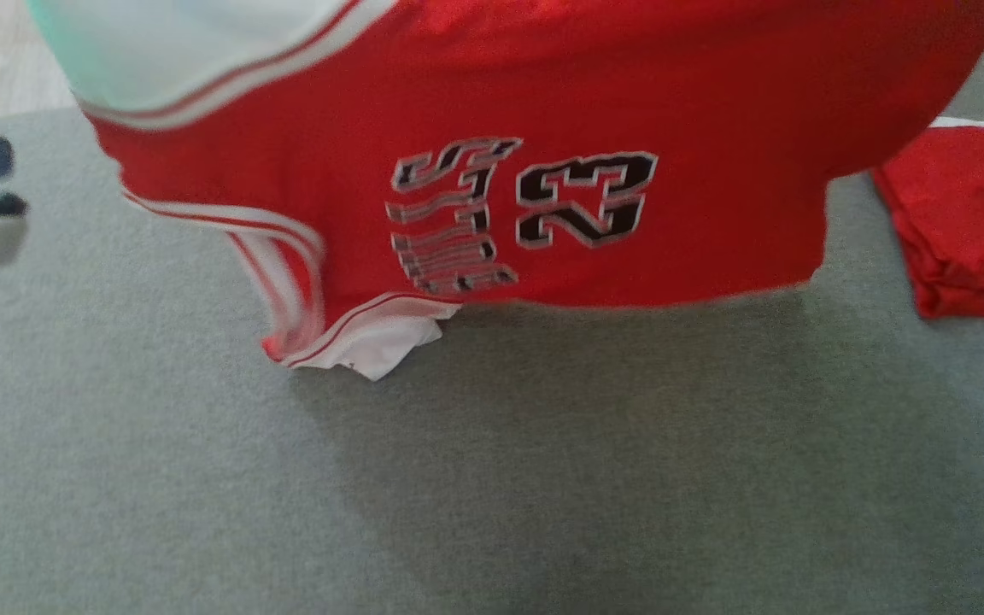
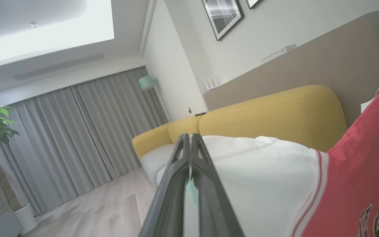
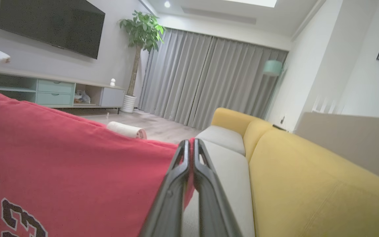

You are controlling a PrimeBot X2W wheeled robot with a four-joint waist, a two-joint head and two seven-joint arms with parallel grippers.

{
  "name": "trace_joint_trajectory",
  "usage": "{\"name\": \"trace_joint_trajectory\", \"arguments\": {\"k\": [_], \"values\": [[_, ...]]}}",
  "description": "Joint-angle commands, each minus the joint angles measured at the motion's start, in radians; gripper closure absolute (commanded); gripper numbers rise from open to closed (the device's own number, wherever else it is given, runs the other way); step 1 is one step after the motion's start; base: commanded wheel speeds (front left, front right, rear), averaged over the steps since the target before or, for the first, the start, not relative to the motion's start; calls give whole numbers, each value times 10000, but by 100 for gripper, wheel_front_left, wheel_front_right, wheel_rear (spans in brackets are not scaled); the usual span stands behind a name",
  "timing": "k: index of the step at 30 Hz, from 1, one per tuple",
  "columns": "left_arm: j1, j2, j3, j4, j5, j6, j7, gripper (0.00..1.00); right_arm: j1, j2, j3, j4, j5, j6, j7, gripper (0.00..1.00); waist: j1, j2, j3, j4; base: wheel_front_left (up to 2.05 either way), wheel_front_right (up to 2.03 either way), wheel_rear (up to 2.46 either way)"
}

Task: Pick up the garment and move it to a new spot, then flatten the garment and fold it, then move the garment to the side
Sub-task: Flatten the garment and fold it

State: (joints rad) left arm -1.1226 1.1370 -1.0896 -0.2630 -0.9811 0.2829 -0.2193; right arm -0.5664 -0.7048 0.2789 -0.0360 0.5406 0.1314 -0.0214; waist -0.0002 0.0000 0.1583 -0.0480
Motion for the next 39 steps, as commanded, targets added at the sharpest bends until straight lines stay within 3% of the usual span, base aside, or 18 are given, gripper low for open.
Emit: {"name": "trace_joint_trajectory", "arguments": {"k": [1, 6, 12, 17, 24, 29, 33, 39], "values": [[-552, 457, 797, -143, 111, 101, 72, 100, -328, -330, -247, -474, -92, -7, 107, 100, 2, 0, -119, -141, 0, 0, 0], [-1206, 774, 1168, -366, 373, 139, 311, 100, -694, -409, -1002, -1112, -264, -7, 414, 100, 2, 0, -272, -351, 0, 0, 0], [-2347, 631, 1507, -96, 669, -443, 891, 100, -1678, -525, -1323, -1153, -342, -7, 710, 100, 2, 0, -20, -411, 0, 0, 0], [-3416, -267, 1406, 984, 976, -1337, 1540, 100, -2875, -60, -1009, -262, -140, -7, 770, 100, 2, 0, 669, -224, 0, 0, 0], [-4882, -1769, 897, 3702, 2105, -2472, 1897, 100, -4801, 744, -127, 1683, -712, -7, 239, 100, 2, 0, 2124, 177, 0, 0, 0], [-5912, -2855, 830, 5409, 2992, -2680, 1154, 100, -6229, 1170, 130, 3047, -1406, -7, -585, 100, 2, 0, 2958, 477, 0, 0, 0], [-6711, -3596, 1048, 6627, 3513, -2510, 197, 100, -7224, 1205, -120, 3851, -2213, -7, -1364, 100, 2, 0, 3377, 671, 0, 0, 0], [-6830, -4004, 1198, 7195, 3798, -2622, -326, 100, -7420, 1266, -139, 4610, -2748, -7, -1902, 100, 2, 0, 3658, 777, 0, 0, 0]]}}
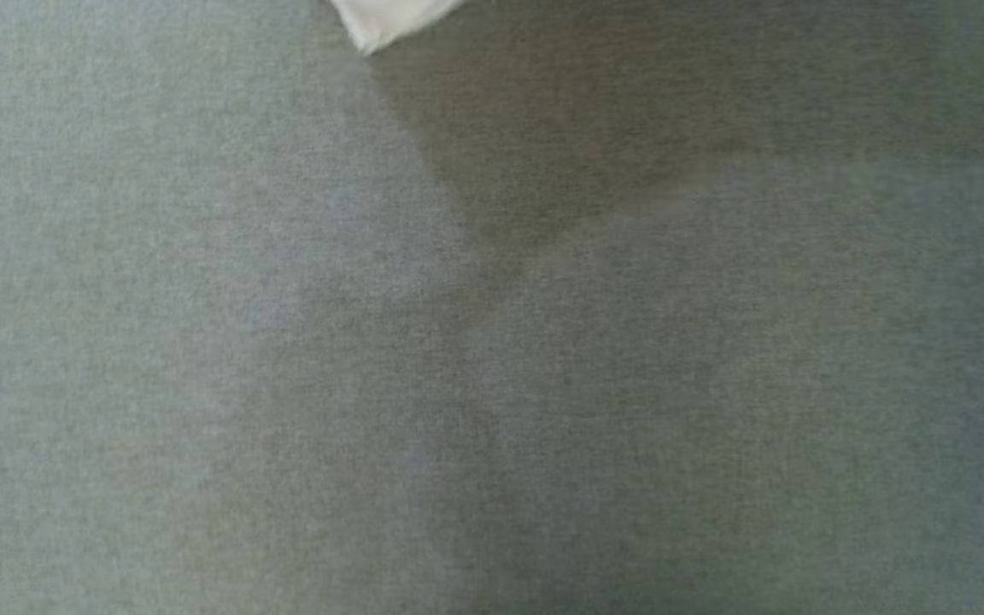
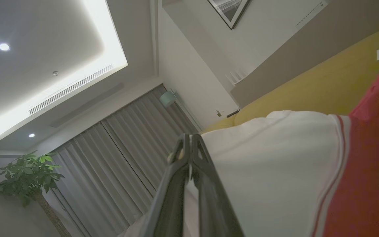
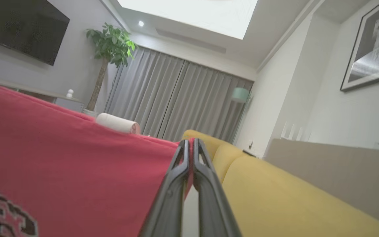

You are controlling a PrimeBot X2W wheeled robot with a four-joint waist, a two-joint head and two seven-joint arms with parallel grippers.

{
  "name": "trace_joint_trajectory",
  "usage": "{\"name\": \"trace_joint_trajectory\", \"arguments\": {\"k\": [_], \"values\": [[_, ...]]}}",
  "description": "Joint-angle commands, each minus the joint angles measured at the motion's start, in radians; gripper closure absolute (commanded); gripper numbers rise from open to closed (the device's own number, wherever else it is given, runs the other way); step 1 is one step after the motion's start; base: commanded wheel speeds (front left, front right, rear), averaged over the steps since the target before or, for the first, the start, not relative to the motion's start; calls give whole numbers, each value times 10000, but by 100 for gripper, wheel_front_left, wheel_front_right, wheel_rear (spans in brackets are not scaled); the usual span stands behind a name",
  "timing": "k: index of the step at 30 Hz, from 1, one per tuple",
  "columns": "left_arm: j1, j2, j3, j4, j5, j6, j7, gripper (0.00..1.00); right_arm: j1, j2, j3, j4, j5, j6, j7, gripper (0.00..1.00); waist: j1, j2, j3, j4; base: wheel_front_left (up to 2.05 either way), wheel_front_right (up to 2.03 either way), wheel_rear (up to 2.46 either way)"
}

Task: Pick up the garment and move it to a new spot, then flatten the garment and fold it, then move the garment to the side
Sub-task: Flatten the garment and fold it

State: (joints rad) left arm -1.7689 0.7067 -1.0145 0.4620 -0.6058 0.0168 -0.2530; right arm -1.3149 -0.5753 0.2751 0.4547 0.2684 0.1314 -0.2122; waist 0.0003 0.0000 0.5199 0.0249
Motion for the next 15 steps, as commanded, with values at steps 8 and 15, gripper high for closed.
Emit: {"name": "trace_joint_trajectory", "arguments": {"k": [8, 15], "values": [[2097, 931, 583, -1332, 198, 126, -83, 100, 1685, 103, 201, 450, 240, -7, -313, 100, -3, 0, 16, 182, 0, 0, 0], [6446, 2188, 833, -4097, 304, 1304, -86, 100, 4659, -47, 10, 353, 857, -7, -460, 100, -3, 0, -886, 135, 0, 0, 0]]}}
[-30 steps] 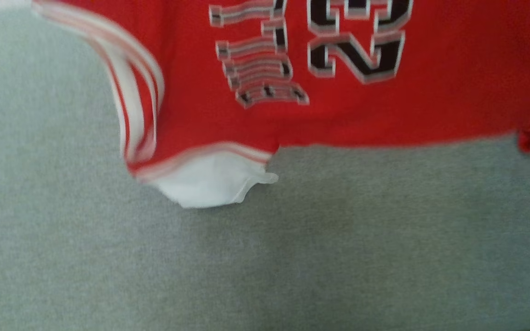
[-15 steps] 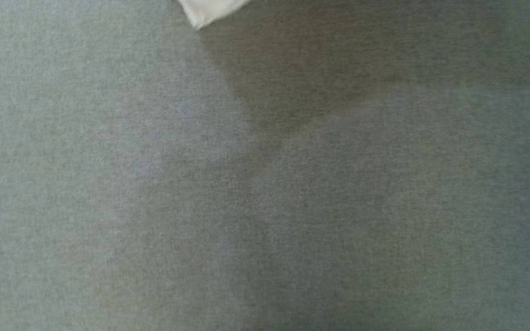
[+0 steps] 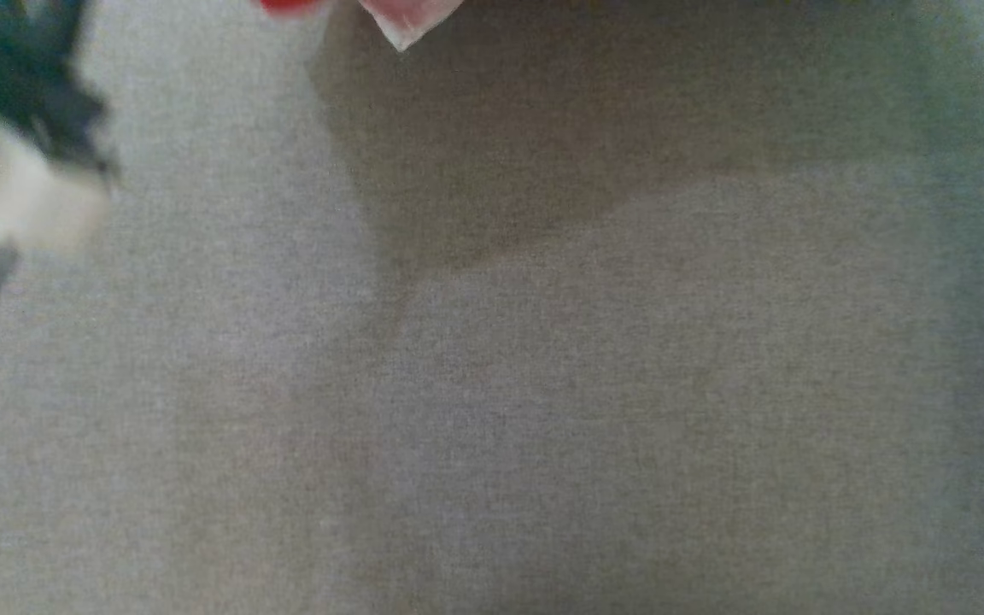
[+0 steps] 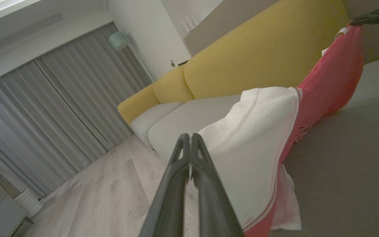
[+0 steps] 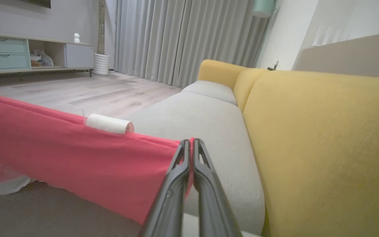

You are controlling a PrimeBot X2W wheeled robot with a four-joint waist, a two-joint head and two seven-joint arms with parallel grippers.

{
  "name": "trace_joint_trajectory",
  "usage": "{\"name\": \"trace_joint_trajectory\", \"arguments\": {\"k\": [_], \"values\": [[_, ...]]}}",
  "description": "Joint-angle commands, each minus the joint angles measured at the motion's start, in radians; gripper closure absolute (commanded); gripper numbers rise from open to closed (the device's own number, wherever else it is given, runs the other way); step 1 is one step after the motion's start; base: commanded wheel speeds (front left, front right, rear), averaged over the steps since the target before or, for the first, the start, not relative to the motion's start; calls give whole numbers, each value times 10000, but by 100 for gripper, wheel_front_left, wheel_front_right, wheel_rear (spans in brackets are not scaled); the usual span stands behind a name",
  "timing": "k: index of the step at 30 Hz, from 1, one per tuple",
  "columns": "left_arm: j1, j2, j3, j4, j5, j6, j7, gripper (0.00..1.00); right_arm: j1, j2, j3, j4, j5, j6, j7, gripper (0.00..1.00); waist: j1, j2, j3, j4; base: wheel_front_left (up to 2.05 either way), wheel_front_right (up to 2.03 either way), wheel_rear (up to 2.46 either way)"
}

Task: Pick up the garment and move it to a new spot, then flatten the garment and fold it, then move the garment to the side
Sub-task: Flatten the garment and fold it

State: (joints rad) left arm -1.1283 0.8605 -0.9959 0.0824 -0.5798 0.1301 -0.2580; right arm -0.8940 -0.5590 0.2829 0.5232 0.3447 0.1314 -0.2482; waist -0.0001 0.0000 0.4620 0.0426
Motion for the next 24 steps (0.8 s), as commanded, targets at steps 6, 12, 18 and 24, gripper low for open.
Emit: {"name": "trace_joint_trajectory", "arguments": {"k": [6, 12, 18, 24], "values": [[3405, 1454, 578, -2013, -341, 1381, -36, 100, 3217, -220, -452, -1118, 260, -7, -15, 100, 1, 0, -1024, -164, 0, 0, 0], [5803, 1308, 261, -2840, -575, 1989, -37, 100, 5484, 135, -1220, -2327, -84, -7, 446, 100, 1, 0, -1347, -241, 0, 0, 0], [7381, 930, 186, -2802, -725, 2061, -37, 100, 7570, 638, -2054, -3831, -585, -7, 997, 100, 1, 0, -1543, -307, 0, 0, 0], [8057, 640, 11, -2417, -836, 1732, -37, 100, 8632, 976, -2447, -4670, -828, -7, 1373, 100, 1, 0, -1553, -377, 0, 0, 0]]}}
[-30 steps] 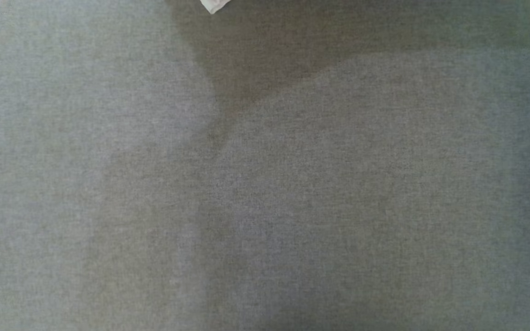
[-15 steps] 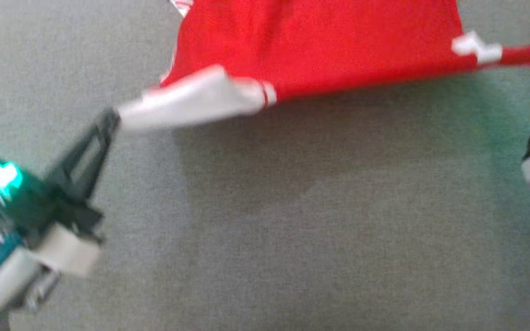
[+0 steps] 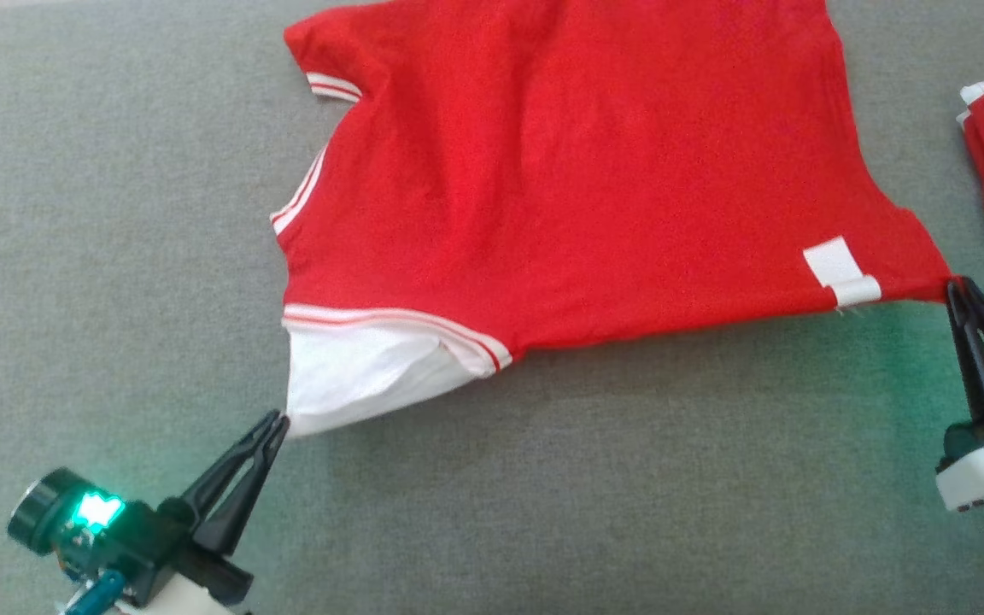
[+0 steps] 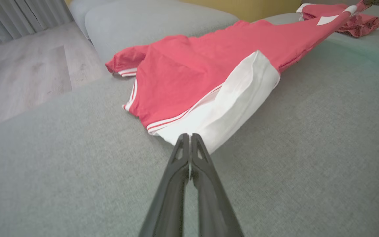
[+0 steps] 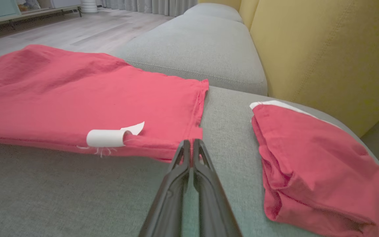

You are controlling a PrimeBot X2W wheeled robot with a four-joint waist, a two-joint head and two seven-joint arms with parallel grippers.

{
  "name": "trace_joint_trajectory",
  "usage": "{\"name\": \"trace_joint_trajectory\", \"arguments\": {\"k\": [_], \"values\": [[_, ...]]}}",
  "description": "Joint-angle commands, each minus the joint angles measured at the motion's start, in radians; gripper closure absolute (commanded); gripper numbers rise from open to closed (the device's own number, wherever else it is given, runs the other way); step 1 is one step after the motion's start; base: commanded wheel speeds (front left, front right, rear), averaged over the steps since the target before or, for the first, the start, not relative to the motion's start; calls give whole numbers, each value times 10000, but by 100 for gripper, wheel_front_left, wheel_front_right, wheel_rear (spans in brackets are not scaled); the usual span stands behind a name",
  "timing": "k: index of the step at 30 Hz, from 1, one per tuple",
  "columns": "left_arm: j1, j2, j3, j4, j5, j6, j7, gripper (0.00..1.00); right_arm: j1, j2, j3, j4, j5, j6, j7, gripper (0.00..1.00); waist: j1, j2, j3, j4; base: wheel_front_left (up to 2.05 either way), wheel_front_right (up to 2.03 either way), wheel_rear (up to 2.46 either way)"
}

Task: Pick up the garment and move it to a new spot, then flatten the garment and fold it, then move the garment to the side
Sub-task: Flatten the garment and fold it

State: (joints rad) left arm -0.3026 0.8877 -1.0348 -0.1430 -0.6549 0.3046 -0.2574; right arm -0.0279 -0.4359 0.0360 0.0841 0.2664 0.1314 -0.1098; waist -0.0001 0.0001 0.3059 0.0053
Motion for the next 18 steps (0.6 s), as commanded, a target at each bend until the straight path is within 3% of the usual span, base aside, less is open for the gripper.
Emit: {"name": "trace_joint_trajectory", "arguments": {"k": [1, 10, 18], "values": [[-124, 317, 383, -80, -121, -67, -43, 100, 93, -186, -37, -388, -59, -7, 44, 100, 1, -1, 22, -21, 0, 0, 0], [-992, 170, 964, 305, 450, -464, -43, 100, -417, 188, -361, -557, -200, -7, 243, 100, 1, -1, 301, -63, 0, 0, 0], [-3249, 19, 1402, 1202, 1434, -1276, 52, 100, -1982, 145, -114, 133, -336, -7, 316, 100, 1, -1, 938, -105, 0, 0, 0]]}}
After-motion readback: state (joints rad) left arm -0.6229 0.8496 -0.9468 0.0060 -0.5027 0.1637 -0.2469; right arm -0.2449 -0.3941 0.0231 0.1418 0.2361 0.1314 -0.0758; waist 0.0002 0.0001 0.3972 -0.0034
